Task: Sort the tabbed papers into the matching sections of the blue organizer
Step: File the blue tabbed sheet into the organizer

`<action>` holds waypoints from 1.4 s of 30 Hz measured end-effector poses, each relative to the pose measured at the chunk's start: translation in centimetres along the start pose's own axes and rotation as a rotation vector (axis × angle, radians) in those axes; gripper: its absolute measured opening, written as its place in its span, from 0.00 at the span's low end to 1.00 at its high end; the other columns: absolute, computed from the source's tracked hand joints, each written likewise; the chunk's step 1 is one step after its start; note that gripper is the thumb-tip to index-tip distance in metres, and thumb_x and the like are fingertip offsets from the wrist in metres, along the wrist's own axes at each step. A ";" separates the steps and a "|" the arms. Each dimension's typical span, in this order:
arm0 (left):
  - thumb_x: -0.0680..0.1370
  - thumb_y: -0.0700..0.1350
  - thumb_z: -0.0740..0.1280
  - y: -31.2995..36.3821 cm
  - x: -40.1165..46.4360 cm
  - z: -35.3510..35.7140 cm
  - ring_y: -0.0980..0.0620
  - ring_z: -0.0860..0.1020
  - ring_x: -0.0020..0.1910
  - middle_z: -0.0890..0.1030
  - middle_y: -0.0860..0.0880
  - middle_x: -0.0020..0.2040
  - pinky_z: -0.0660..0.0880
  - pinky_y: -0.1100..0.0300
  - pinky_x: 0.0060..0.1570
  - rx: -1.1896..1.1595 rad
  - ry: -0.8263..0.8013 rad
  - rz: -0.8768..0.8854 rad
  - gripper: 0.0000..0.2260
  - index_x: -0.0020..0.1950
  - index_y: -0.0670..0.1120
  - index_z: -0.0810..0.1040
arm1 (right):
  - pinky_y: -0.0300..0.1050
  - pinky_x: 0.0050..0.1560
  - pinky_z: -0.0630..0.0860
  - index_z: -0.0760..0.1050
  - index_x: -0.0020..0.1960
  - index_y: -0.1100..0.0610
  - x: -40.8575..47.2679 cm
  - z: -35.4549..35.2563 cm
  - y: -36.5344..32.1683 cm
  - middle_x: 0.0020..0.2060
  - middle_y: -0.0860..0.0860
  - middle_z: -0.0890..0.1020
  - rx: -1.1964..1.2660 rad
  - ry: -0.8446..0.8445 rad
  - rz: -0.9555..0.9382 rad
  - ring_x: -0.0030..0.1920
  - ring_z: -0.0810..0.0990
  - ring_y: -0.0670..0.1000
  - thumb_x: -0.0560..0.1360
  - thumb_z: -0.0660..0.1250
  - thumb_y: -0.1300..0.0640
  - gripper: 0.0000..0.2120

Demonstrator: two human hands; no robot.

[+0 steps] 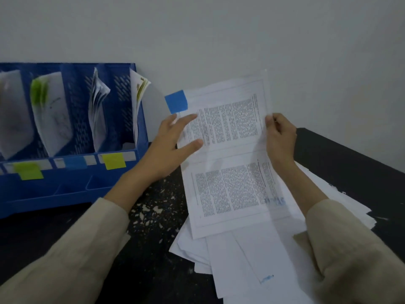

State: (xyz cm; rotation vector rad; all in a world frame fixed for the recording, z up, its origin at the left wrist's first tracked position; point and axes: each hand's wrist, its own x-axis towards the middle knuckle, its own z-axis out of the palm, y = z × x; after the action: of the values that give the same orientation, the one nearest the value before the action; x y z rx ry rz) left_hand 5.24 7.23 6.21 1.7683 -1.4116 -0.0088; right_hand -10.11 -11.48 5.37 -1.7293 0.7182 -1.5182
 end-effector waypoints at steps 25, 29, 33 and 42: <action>0.74 0.33 0.68 -1.2 -4.8 -16.4 0.54 0.74 0.62 0.76 0.59 0.61 0.75 0.54 0.61 -0.025 0.491 0.009 0.22 0.62 0.56 0.76 | 0.30 0.34 0.65 0.68 0.38 0.54 -2.3 14.4 -11.8 0.31 0.45 0.69 0.467 -0.200 -0.075 0.30 0.66 0.38 0.81 0.57 0.57 0.13; 0.74 0.30 0.66 -1.5 -6.9 -18.7 0.59 0.74 0.63 0.78 0.58 0.61 0.69 0.53 0.67 0.082 0.662 -0.027 0.23 0.60 0.55 0.78 | 0.32 0.46 0.76 0.72 0.54 0.50 -5.0 17.2 -12.0 0.45 0.40 0.79 0.482 -0.456 -0.116 0.45 0.78 0.41 0.80 0.58 0.61 0.08; 0.74 0.29 0.64 -1.1 -8.9 -20.3 0.64 0.75 0.59 0.79 0.61 0.56 0.68 0.66 0.65 0.196 0.788 -0.062 0.22 0.54 0.56 0.79 | 0.33 0.52 0.75 0.74 0.57 0.54 -6.9 19.4 -11.8 0.54 0.49 0.76 0.393 -0.586 -0.306 0.52 0.76 0.42 0.78 0.61 0.63 0.10; 0.74 0.29 0.62 -1.3 -11.9 -22.5 0.68 0.75 0.50 0.79 0.59 0.52 0.64 0.83 0.52 0.365 0.929 -0.184 0.20 0.52 0.54 0.80 | 0.53 0.74 0.55 0.69 0.67 0.42 -8.7 23.2 -12.5 0.70 0.53 0.58 0.164 -0.921 -0.333 0.73 0.56 0.56 0.77 0.59 0.42 0.18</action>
State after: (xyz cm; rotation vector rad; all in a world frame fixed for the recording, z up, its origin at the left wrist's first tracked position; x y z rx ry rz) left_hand 12.88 30.27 14.14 1.7993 -0.5867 0.9025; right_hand 10.87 6.26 9.10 -2.1930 -0.1695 -0.7609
